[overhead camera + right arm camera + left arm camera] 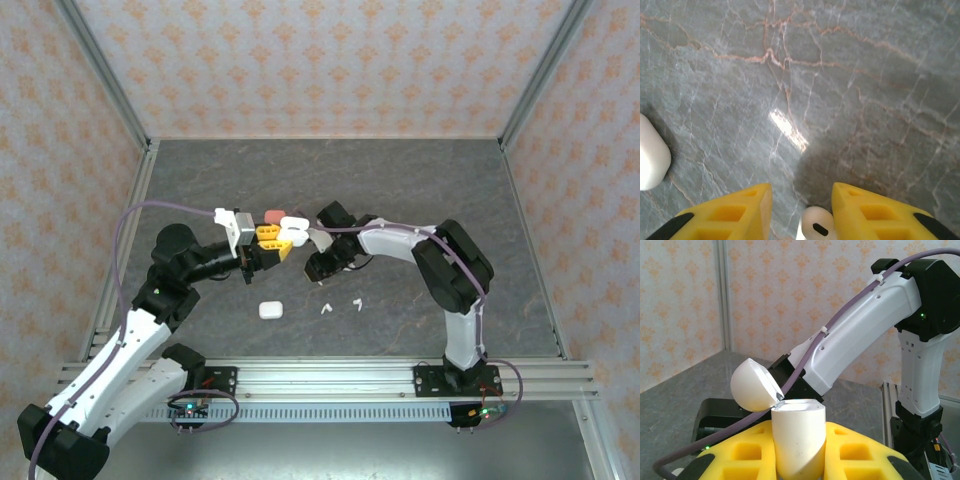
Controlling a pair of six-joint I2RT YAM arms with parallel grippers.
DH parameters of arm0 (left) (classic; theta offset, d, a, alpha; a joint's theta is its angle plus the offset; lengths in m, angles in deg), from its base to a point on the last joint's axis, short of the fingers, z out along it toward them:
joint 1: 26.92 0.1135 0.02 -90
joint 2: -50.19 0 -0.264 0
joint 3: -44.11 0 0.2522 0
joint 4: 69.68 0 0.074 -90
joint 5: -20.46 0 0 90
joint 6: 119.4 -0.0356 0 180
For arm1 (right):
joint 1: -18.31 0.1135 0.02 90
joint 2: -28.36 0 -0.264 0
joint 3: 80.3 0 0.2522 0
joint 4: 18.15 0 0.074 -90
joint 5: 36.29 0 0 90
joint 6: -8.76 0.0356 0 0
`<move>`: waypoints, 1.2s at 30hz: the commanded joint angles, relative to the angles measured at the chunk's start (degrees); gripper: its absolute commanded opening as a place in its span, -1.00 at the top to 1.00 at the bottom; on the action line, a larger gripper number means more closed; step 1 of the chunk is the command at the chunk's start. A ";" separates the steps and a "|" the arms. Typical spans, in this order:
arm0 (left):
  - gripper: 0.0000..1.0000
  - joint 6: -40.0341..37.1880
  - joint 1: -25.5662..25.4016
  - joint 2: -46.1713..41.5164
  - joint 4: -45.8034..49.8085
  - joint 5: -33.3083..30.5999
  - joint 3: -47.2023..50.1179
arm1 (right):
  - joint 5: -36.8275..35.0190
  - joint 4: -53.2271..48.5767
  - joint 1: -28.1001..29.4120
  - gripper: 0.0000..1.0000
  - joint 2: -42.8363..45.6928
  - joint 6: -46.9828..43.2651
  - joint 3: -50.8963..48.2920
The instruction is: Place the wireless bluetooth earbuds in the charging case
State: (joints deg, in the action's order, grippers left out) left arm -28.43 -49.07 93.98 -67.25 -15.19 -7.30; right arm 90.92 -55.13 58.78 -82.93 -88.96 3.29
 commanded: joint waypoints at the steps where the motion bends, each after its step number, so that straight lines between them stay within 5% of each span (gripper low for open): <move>1: 1.00 -1.11 -0.35 0.18 -0.90 -1.00 0.52 | -2.31 -4.85 0.31 0.27 2.26 -1.06 -2.51; 11: 1.00 -1.00 -0.35 0.51 -0.80 -1.31 0.39 | -4.03 -6.13 0.31 0.34 3.10 -1.83 -3.31; 22: 1.00 -0.97 -0.39 0.51 -0.80 -1.61 0.47 | -7.17 -4.86 0.32 0.66 5.24 -0.96 -4.03; 36: 1.00 3.72 -0.51 4.48 -9.13 -4.72 3.01 | -17.83 3.70 -4.08 0.70 34.28 4.05 -12.75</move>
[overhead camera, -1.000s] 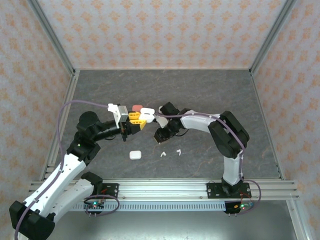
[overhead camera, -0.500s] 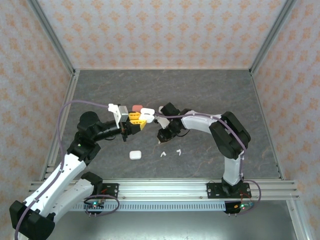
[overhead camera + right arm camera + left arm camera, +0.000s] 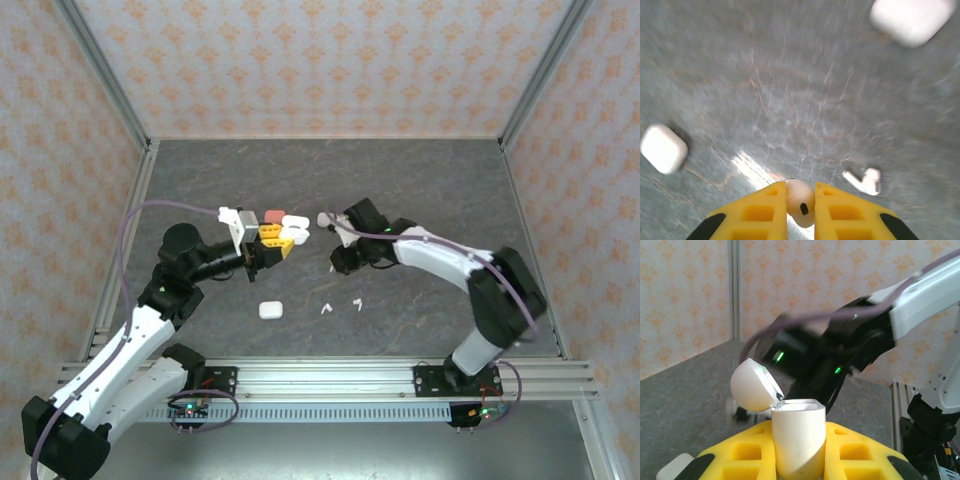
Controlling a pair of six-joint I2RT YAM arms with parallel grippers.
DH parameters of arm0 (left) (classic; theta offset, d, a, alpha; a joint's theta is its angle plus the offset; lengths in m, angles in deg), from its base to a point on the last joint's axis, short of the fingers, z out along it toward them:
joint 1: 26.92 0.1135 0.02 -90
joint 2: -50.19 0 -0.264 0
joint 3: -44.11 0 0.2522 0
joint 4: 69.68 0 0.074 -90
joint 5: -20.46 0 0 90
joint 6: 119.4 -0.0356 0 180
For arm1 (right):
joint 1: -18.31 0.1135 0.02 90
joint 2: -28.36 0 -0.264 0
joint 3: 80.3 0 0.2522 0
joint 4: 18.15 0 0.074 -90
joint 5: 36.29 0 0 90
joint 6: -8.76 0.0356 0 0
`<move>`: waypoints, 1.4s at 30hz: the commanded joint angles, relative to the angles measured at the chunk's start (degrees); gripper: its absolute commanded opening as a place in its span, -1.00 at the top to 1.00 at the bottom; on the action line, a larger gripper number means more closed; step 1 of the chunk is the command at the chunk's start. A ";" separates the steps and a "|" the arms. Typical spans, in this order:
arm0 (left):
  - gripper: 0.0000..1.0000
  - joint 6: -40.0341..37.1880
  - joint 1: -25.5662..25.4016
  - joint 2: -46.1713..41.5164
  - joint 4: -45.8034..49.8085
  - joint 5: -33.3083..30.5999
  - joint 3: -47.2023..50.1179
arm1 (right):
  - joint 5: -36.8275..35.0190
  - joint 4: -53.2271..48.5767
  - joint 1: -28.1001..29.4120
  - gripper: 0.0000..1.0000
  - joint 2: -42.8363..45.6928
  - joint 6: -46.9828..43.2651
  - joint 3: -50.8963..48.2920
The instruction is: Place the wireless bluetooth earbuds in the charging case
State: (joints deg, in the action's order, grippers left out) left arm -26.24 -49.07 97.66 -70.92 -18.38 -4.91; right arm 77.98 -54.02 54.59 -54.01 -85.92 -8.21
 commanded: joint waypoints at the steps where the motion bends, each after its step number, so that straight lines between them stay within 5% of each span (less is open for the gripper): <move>1: 1.00 1.85 -0.55 1.48 -6.11 -1.63 0.64 | -5.95 2.72 0.05 0.70 7.84 0.83 -1.36; 13: 1.00 2.29 -3.40 9.06 -9.63 -1.41 -0.84 | -7.01 6.93 3.55 0.70 22.84 -3.96 2.09; 42: 1.00 2.03 -4.69 11.53 -10.75 -1.41 -1.72 | -3.97 15.47 11.10 0.70 16.65 -5.59 4.96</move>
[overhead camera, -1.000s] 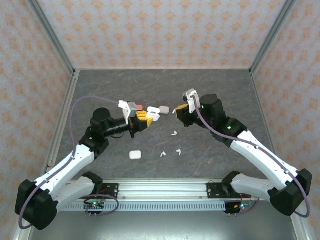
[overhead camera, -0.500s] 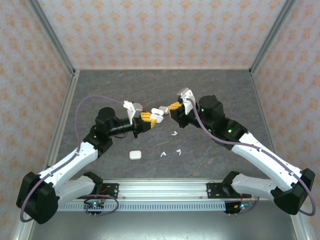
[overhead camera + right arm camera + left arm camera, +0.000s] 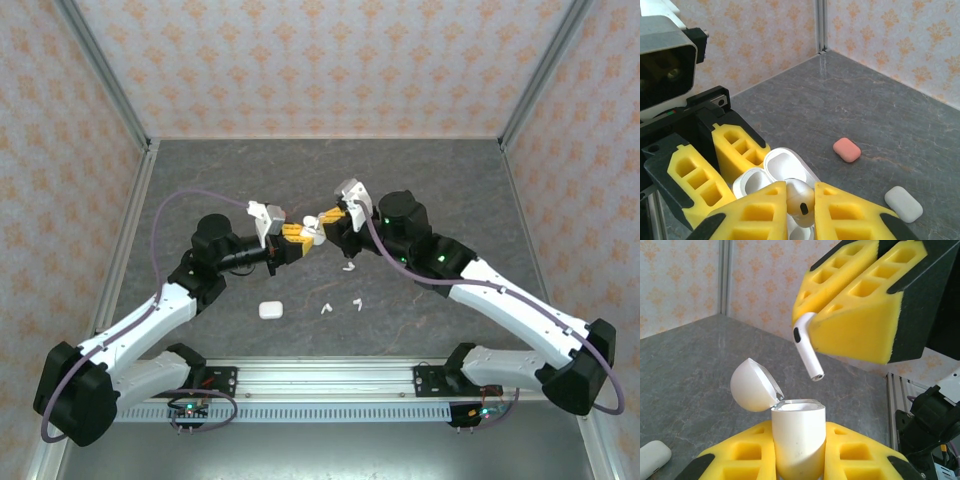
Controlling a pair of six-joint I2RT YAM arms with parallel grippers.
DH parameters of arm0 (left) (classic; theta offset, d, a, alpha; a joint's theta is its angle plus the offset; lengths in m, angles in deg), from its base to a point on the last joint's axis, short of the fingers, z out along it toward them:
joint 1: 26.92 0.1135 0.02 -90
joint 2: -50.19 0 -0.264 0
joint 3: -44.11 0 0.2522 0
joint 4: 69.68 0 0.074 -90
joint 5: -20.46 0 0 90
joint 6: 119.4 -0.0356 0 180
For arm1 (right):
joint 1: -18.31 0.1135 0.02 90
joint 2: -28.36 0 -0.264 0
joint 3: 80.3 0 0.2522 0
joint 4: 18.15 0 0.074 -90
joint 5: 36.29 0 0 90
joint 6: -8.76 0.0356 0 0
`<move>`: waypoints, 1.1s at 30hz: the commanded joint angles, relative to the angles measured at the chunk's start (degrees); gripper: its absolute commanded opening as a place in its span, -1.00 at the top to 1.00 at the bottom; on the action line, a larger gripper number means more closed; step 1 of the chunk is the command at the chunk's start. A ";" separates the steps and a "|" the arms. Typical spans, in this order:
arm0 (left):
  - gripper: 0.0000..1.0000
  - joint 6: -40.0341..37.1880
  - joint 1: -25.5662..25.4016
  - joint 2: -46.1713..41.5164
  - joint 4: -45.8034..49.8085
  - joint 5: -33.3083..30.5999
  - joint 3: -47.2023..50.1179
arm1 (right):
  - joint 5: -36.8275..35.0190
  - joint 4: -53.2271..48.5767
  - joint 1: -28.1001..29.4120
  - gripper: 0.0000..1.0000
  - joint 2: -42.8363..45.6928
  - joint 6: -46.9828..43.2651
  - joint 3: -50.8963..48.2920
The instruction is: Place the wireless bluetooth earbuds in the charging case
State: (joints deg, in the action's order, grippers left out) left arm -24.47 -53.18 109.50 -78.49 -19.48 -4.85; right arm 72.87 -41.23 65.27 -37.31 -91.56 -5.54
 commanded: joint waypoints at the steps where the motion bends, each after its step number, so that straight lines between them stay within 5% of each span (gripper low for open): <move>1: 1.00 0.25 -0.61 -0.29 -3.18 -0.32 -1.80 | 1.23 2.78 0.41 0.70 -0.21 0.13 2.29; 33: 1.00 0.15 -0.78 -1.13 -2.75 -0.32 -1.75 | 4.71 -0.70 0.94 0.70 -3.39 0.79 2.90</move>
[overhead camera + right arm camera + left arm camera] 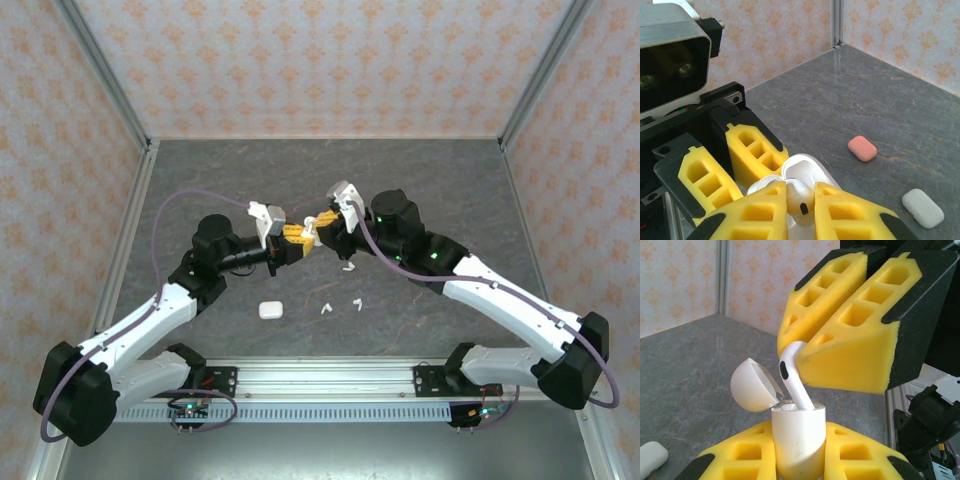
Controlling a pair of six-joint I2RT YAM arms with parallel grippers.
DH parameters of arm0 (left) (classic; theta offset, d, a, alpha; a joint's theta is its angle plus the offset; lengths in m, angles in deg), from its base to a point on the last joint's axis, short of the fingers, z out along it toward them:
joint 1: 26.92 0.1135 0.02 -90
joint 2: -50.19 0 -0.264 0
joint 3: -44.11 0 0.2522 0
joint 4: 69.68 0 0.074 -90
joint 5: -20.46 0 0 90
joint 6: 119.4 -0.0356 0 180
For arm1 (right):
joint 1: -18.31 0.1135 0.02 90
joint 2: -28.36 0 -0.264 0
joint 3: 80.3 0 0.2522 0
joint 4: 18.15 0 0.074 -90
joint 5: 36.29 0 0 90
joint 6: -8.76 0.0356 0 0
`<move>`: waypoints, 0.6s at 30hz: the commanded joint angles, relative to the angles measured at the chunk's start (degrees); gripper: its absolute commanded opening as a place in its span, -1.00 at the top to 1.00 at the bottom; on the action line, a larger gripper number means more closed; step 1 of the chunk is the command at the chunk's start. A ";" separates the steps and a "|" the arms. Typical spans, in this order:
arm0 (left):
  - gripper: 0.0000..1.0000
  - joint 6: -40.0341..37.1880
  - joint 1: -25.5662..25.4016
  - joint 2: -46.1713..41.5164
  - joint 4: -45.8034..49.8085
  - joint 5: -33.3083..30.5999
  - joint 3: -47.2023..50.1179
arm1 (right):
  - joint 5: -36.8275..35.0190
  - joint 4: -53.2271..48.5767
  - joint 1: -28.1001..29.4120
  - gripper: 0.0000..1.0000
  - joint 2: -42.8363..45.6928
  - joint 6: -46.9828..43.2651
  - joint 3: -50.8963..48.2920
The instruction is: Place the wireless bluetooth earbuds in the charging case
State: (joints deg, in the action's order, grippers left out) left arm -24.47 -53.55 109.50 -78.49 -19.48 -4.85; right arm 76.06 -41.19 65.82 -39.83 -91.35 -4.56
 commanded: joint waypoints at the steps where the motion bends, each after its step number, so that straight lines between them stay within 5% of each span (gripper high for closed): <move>1: 1.00 0.11 -0.44 -1.13 -2.75 -0.32 -1.75 | 1.76 -0.90 0.43 0.70 -0.96 0.70 2.01; 10: 1.00 0.08 -0.44 -1.61 -2.73 -0.49 -1.53 | 4.12 -2.58 0.39 0.64 -1.78 1.62 2.77; 18: 1.00 0.16 -0.51 -1.92 -3.01 -0.73 -1.19 | 5.55 -4.47 0.39 0.31 -1.86 2.97 5.20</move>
State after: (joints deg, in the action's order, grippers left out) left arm -24.49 -53.57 108.91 -78.25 -19.45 -4.83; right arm 78.51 -43.99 65.75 -41.60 -89.36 -1.85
